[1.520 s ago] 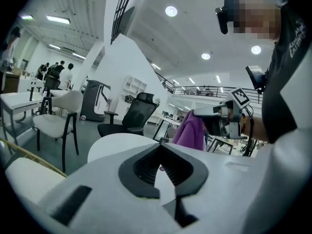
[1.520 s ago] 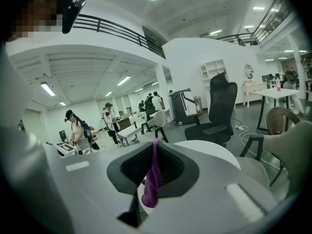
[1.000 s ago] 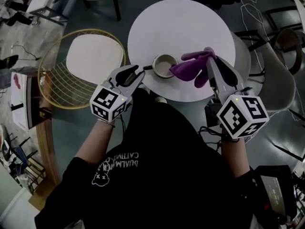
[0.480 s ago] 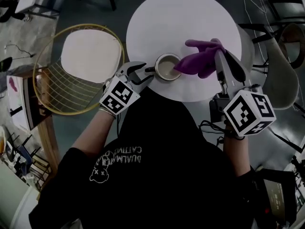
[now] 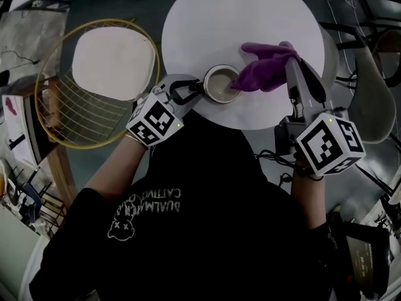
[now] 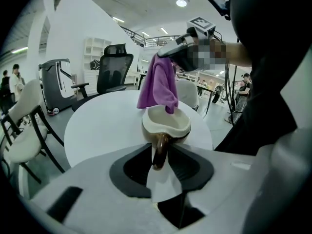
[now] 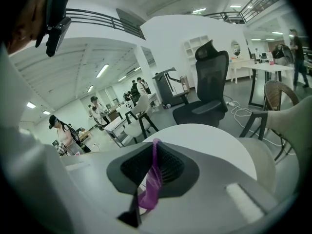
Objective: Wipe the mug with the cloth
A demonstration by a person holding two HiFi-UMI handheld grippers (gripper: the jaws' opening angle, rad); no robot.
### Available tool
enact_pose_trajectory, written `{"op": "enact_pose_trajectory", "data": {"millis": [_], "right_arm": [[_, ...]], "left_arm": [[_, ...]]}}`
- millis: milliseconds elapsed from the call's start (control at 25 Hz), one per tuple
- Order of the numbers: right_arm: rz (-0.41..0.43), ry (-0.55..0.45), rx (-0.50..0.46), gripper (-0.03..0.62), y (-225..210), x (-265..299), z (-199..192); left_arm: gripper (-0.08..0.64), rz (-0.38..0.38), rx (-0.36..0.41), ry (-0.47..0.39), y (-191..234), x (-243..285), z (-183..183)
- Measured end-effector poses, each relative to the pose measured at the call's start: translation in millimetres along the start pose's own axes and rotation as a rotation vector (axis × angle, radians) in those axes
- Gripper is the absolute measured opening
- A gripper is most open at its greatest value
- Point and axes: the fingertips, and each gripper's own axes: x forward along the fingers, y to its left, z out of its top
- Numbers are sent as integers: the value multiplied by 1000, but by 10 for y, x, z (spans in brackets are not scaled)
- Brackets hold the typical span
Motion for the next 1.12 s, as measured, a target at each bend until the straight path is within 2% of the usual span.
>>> {"op": "enact_pose_trajectory", "data": {"millis": [200,320,480,680,880,1000,1120], "right_arm": [[50,14,22,32,66,108,-186],[148,12,17,31,59,-7,-264],[259,40,-9,31,136,-233,-581],[359,177,-173,31,554,-376,-1041],[411,345,-331,31,719,-584,-1683],[450,425,-358,31,983,-486,-1973],[456,427,-309,32,1118,-325,-2094]], "left_arm": [[92,-5,49,-14,-39,39,-66],[69,-34,101,-9,-217,206,51],[64,-42,84,-13,-405,327,95],[64,-37,65,-15,-325,204,69],[66,-12,47,-15,-309,173,24],[66,-7,28,-15,-171,37,-72],[66,0,14,-16,-138,11,-99]]}}
